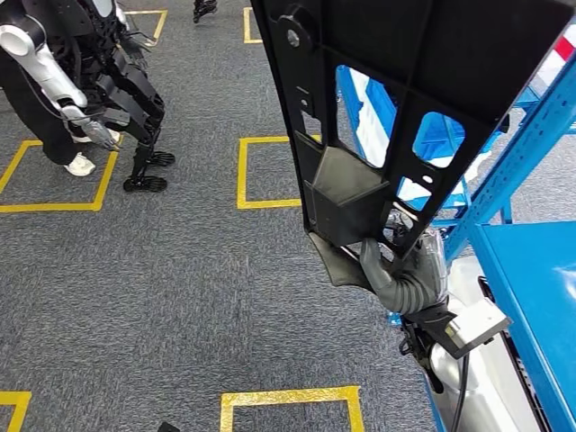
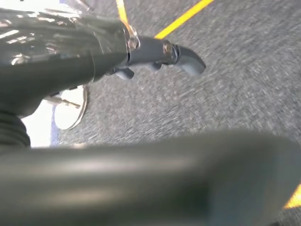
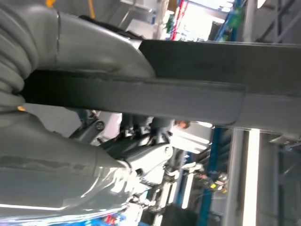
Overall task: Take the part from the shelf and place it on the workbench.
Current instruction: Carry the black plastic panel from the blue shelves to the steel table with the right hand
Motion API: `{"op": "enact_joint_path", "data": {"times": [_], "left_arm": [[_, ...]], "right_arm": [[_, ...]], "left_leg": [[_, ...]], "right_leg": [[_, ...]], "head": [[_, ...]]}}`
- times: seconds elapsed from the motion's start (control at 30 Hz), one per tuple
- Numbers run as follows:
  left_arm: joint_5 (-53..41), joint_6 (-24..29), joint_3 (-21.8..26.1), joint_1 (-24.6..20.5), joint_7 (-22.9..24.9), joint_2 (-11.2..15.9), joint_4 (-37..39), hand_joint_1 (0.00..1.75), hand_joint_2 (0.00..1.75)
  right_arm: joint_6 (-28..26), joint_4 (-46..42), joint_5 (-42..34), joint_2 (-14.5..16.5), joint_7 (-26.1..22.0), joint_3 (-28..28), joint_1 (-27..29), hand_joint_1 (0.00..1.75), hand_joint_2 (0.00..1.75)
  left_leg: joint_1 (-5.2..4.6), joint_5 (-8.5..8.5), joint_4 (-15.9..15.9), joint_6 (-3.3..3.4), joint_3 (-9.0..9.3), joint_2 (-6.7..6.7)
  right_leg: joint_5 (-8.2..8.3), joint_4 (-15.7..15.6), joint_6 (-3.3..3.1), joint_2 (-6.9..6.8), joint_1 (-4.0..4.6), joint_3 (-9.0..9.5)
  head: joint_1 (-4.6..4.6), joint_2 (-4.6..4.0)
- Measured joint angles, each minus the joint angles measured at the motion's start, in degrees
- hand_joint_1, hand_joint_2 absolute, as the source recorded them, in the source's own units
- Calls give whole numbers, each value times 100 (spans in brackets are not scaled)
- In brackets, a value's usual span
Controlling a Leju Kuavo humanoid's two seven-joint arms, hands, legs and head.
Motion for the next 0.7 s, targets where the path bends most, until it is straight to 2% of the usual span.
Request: {"op": "enact_joint_path", "data": {"times": [0.07, 0.1, 0.13, 0.17, 0.2, 0.23, 0.27, 0.33, 0.37, 0.4, 0.43, 0.47, 0.5, 0.53, 0.6, 0.67, 0.7], "left_arm": [[3, 1, 1, 1, 13, -4, 0, 0, 175], [3, -1, 1, -10, 19, -8, 0, 0, 175], [3, -1, 1, -20, 24, -11, 0, 0, 175], [3, -2, 1, -25, 28, -15, 0, 0, 175], [3, -2, 1, -23, 31, -15, 0, 0, 175], [3, -2, 1, -21, 33, -15, 0, 0, 175], [3, -2, 1, -18, 33, -16, 0, 0, 175], [3, -2, 2, -22, 33, -18, 0, 0, 175], [4, -1, 3, -27, 33, -19, 0, 0, 175], [5, -1, 4, -25, 33, -19, 0, 0, 175], [7, -1, 5, -19, 34, -19, 0, 0, 175], [8, -1, 6, -4, 34, -19, 0, 0, 175], [8, -1, 7, 9, 34, -19, 0, 0, 175], [8, 0, 8, 10, 34, -19, 0, 0, 175], [8, 1, 9, -9, 34, -19, 0, 0, 175], [8, -1, 9, -18, 34, -19, 0, 0, 175], [8, -1, 9, -11, 34, -19, 0, 0, 175]], "right_arm": [[0, 17, -1, 5, 2, 7, -9, 175, 175], [0, 33, -1, 4, 2, 9, -5, 175, 175], [0, 50, -2, 2, 2, 10, 4, 175, 175], [0, 72, -2, 1, 3, 11, 12, 175, 175], [0, 88, -3, 1, 4, 13, 17, 175, 175], [0, 101, -3, 1, 4, 14, 18, 175, 175], [0, 108, -3, 2, 5, 15, 17, 175, 175], [0, 120, -5, 3, 5, 17, 17, 175, 175], [0, 129, -7, 4, 7, 18, 22, 175, 175], [0, 139, -9, 4, 9, 19, 23, 175, 175], [0, 145, -10, 7, 10, 21, 19, 175, 175], [0, 149, -12, 14, 12, 22, 9, 175, 175], [0, 149, -12, 22, 11, 24, -5, 175, 175], [0, 148, -13, 31, 10, 25, -16, 175, 175], [0, 147, -13, 39, 9, 25, -22, 175, 175], [1, 151, -13, 41, 8, 27, -19, 175, 175], [1, 154, -13, 43, 8, 29, -19, 175, 175]], "left_leg": [[39, 18, -71, 53, 67, -87], [41, 13, -77, 69, 81, -139], [43, 7, -76, 82, 89, -198], [44, 1, -75, 87, 96, -264], [47, -7, -72, 85, 104, -334], [53, -16, -66, 76, 118, -411], [62, -31, -58, 58, 136, -488], [76, -68, -15, 8, 135, -632], [84, -77, 7, -21, 112, -694], [94, -77, 21, -49, 81, -754], [103, -71, 30, -74, 56, -816], [118, -73, 26, -98, 44, -852], [115, -99, 56, -122, 30, -801], [109, -169, 166, -150, -20, -683], [110, -445, 719, -208, -291, -370], [141, -692, 1419, -244, -661, -250], [150, -692, 1571, -249, -751, -237]], "right_leg": [[-230, 375, 16, 302, -11, -154], [-383, 713, 14, 436, -9, -331], [-511, 1074, 16, 495, -7, -540], [-557, 1338, 23, 516, -8, -715], [-491, 1425, 32, 523, -10, -815], [-312, 1293, 42, 533, -14, -811], [-60, 976, 50, 568, -22, -713], [299, 310, 68, 825, -56, -470], [363, 125, 68, 948, -66, -405], [352, 63, 58, 1034, -67, -385], [347, 39, 37, 1026, -59, -382], [346, 45, 7, 962, -54, -375], [342, 36, -24, 894, -57, -357], [337, 24, -56, 817, -61, -336], [312, 14, -108, 646, -53, -299], [280, 16, -132, 472, -34, -276], [262, 16, -133, 395, -28, -262]], "head": [[5, 1], [7, 1], [10, 1], [10, 1], [10, 0], [10, 0], [10, 0], [7, 0], [5, 0], [4, 0], [3, 0], [5, 1], [4, 0], [2, 0], [-3, 0], [-4, 0], [-4, 0]]}}
